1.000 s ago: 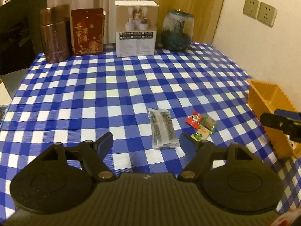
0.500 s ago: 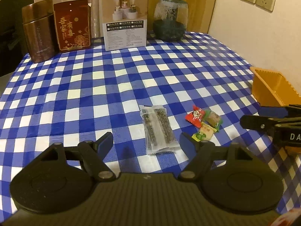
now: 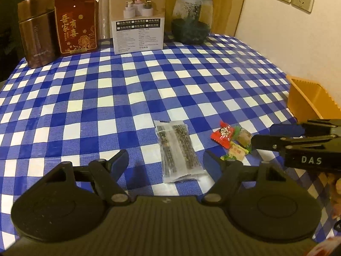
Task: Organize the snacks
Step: 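Move both open tools back toward the remaining snacks on the cloth, then close the right tool on the green-wrapped cake while the left tool grasps the grey seaweed bar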
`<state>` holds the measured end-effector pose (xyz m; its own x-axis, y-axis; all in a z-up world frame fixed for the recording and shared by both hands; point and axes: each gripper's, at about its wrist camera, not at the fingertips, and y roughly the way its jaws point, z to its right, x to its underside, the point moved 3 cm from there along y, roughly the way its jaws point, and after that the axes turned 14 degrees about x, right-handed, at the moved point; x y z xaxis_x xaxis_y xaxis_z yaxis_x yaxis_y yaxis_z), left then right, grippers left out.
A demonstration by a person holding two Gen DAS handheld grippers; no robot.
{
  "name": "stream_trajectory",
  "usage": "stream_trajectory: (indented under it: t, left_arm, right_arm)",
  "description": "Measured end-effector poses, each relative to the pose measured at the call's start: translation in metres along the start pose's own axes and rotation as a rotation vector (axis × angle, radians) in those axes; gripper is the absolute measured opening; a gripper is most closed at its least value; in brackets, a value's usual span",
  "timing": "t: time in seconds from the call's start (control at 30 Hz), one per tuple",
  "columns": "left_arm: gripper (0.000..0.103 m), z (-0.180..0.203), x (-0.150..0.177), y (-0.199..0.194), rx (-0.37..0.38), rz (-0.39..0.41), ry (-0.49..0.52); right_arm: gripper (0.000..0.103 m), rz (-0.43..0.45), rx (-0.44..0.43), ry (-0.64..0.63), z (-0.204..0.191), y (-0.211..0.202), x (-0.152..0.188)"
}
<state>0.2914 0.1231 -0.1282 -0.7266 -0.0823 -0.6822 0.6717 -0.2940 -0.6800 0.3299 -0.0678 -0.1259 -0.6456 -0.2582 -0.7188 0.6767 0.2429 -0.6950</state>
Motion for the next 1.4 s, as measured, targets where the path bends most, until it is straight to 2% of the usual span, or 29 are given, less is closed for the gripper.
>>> stream_trajectory:
  t: [0.17,0.83,1.1,1.17,1.33,1.4]
  left_arm:
    - [0.074,-0.001,0.0,0.001,0.002,0.003,-0.006]
    - [0.074,0.003,0.001,0.014,0.016,-0.009,-0.016]
    - [0.074,0.004,0.001,0.02,0.023,0.002,-0.022]
    - [0.068,0.005,0.0,0.023,0.019,0.005,-0.022]
    - [0.065,0.004,-0.001,0.032,0.003,0.01,-0.014]
    - [0.062,0.003,-0.002,0.036,0.003,0.004,-0.014]
  right_arm:
    - [0.043,-0.006,-0.014,-0.023,-0.008,0.008,-0.001]
    - [0.026,-0.026,-0.022,-0.044,-0.014,0.022,0.0]
    - [0.026,-0.046,0.033,-0.018,-0.005,0.016,-0.002]
    - [0.026,-0.053,0.037,-0.014,-0.003,0.018,-0.001]
    - [0.026,-0.055,0.029,-0.003,0.0,0.019,0.001]
    - [0.029,-0.057,0.022,-0.003,0.001,0.019,0.0]
